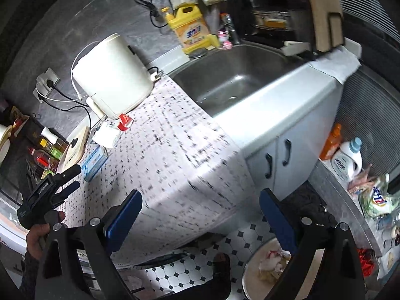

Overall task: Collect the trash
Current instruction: 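Return both tools to the counter and grasp the medicine box with the left tool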

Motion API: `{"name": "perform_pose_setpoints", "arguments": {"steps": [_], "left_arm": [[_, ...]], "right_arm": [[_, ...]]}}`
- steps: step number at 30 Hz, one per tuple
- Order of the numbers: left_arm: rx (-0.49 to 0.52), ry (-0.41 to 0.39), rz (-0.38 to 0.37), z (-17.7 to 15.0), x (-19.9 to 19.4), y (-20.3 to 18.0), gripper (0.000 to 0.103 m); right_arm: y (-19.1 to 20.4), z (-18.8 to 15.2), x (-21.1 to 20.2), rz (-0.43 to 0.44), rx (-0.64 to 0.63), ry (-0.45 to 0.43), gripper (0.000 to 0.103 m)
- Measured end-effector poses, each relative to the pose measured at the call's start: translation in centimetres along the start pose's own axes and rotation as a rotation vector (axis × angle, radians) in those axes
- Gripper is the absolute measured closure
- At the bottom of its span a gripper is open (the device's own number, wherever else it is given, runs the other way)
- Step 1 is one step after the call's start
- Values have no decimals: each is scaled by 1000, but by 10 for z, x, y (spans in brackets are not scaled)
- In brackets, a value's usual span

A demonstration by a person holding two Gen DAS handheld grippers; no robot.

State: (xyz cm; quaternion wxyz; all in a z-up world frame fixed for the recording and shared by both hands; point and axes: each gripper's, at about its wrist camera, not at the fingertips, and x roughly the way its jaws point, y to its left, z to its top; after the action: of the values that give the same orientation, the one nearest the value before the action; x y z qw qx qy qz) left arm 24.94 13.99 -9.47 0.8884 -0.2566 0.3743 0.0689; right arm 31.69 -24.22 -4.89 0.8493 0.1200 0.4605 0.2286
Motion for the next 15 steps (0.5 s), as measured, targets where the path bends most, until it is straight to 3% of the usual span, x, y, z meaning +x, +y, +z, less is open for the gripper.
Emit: {"name": "perform_pose_setpoints", "arguments": {"steps": [15], "left_arm": [[102, -3, 49, 66, 38, 67, 7]], "right_arm": [[69, 38, 74, 22, 8, -21, 11]]}}
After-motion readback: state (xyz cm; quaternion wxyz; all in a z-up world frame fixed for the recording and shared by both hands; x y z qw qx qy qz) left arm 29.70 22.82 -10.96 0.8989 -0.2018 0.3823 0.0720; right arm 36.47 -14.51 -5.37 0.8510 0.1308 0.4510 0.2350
